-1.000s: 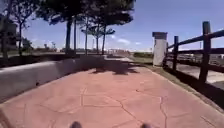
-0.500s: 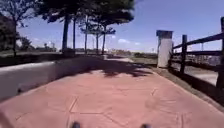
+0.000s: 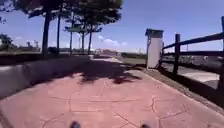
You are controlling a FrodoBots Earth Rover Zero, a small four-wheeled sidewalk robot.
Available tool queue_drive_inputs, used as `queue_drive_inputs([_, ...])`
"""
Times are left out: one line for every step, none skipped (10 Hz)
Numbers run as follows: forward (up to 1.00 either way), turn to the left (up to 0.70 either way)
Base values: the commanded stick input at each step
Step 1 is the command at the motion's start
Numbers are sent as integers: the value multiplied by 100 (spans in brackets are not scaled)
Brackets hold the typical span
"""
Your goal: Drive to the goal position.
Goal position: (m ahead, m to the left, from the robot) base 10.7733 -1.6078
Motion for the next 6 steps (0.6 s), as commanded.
queue_drive_inputs([100, 0])
queue_drive_inputs([100, 0])
queue_drive_inputs([100, 0])
queue_drive_inputs([100, 0])
queue_drive_inputs([100, 0])
queue_drive_inputs([100, 0])
